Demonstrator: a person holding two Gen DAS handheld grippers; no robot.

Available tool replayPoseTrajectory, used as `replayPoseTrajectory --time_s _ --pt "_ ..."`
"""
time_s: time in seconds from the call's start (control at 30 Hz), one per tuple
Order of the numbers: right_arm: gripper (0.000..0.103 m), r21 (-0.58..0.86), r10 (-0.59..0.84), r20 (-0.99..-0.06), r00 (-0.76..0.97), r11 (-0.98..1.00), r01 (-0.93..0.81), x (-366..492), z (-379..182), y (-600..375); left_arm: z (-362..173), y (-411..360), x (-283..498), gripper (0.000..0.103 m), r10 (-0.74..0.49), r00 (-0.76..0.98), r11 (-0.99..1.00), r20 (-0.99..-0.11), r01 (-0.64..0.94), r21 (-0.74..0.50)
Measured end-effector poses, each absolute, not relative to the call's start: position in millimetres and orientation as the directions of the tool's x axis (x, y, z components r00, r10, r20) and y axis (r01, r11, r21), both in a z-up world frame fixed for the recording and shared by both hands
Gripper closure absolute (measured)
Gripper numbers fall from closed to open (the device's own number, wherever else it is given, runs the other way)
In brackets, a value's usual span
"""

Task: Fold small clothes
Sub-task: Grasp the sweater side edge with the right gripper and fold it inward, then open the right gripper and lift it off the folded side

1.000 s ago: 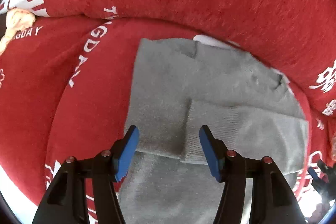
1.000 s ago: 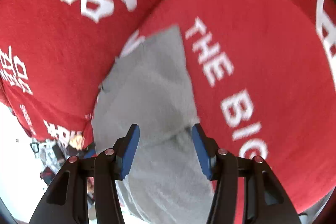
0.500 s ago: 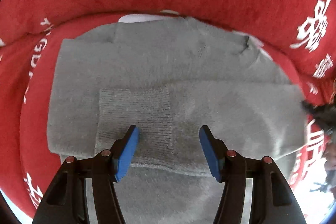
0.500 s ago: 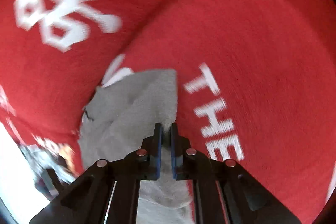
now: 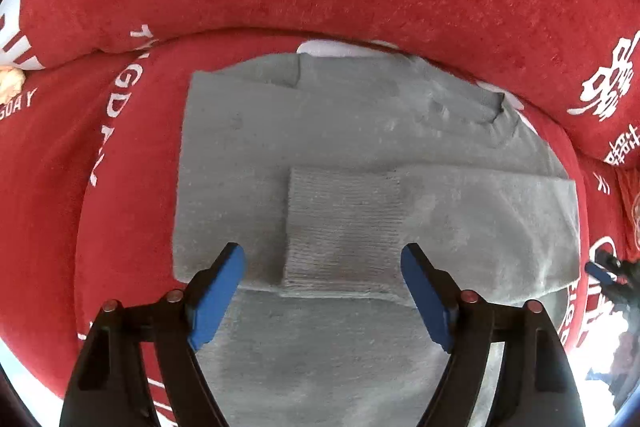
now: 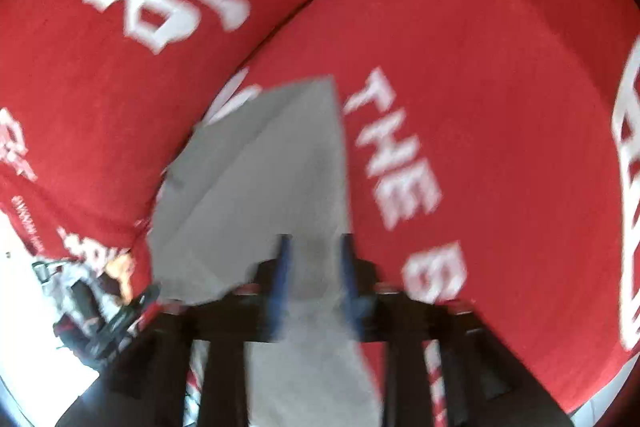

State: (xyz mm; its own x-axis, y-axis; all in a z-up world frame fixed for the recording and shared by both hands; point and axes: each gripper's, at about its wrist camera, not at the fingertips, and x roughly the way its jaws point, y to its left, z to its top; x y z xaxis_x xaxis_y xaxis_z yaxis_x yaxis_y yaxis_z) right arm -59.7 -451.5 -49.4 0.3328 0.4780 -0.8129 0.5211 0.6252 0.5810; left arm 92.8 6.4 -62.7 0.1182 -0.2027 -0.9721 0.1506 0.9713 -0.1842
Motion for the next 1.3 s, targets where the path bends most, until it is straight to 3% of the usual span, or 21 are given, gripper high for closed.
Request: replayPoseTrajectory --time_s 0.1,0.17,0.2,0.23,0.27,0.3,0.37,0.5,0.6,0.67,0.73,0.77,0.87,1.0,1.3 --pt "0.056 0.615 0.518 -0.787 0.337 0.606 0.504 -76.7 -46.5 -426.1 -71.8 2.6 94.3 0.022 -0.223 0.08 0.966 -0.971 0.155 -0.209" --pt "0.056 0.631 0.545 -0.77 0.332 0.573 0.522 -84.1 -49.8 -413.7 -77.2 2.6 92.8 0.03 -0.226 0.059 0.965 -0.972 0.149 -0.215" --pt "0.056 0.639 0.561 -0.759 0.33 0.549 0.538 -88.3 -53.3 -408.5 -79.0 2.2 92.1 0.053 -0.229 0.054 0.965 -0.972 0.145 -0.219" --pt "0.056 0.639 0.569 -0.756 0.324 0.533 0.555 -91.2 -57.9 -404.8 -82.2 1.1 92.1 0.068 -0.212 0.043 0.968 -0.976 0.143 -0.204" --pt "0.058 0.636 0.572 -0.755 0.319 0.523 0.567 -95.2 -62.2 -400.7 -81.7 1.8 91.1 0.075 -0.204 0.048 0.97 -0.978 0.144 -0.195" --pt "0.059 0.627 0.569 -0.76 0.314 0.516 0.583 -97.1 -66.0 -399.9 -80.1 3.0 90.8 0.088 -0.211 0.06 0.969 -0.976 0.146 -0.2" --pt "0.086 0.621 0.553 -0.766 0.327 0.507 0.598 -96.0 -71.5 -400.8 -75.1 8.4 90.2 0.09 -0.218 0.085 0.967 -0.972 0.151 -0.204" --pt "0.087 0.543 0.501 -0.824 0.265 0.564 0.622 -88.9 -81.6 -403.5 -73.8 24.5 85.9 0.09 -0.144 0.103 0.981 -0.984 0.148 -0.128" --pt "0.087 0.549 0.518 -0.818 0.25 0.572 0.61 -96.7 -77.6 -401.9 -62.8 39.7 73.4 0.089 -0.122 0.125 0.986 -0.985 0.126 -0.106" --pt "0.086 0.538 0.509 -0.828 0.235 0.606 0.586 -102.5 -68.5 -396.0 -58.0 44.7 63.9 0.081 -0.104 0.121 0.988 -0.987 0.124 -0.089" --pt "0.083 0.524 0.503 -0.838 0.21 0.636 0.567 -108.5 -60.5 -386.1 -51.0 46.6 50.9 0.019 -0.078 0.128 0.99 -0.989 0.129 -0.061" --pt "0.076 0.516 0.5 -0.843 0.197 0.649 0.559 -111.3 -56.7 -380.5 -47.1 43.4 44.0 0.014 -0.065 0.151 0.99 -0.986 0.134 -0.045" --pt "0.056 0.502 0.488 -0.854 0.181 0.68 0.535 -118.2 -43.3 -366.0 -35.0 40.8 25.4 0.013 -0.073 0.146 0.984 -0.987 0.171 -0.047" --pt "0.053 0.486 0.471 -0.866 0.167 0.716 0.501 -120.5 -21.0 -341.7 -16.7 37.5 1.6 0.013 -0.065 0.123 0.98 -0.99 0.196 -0.04" --pt "0.028 0.469 0.448 -0.881 0.155 0.778 0.418 -126.4 32.7 -282.5 6.1 43.1 -46.7 0.013 -0.062 0.028 0.97 -0.998 0.237 -0.053"
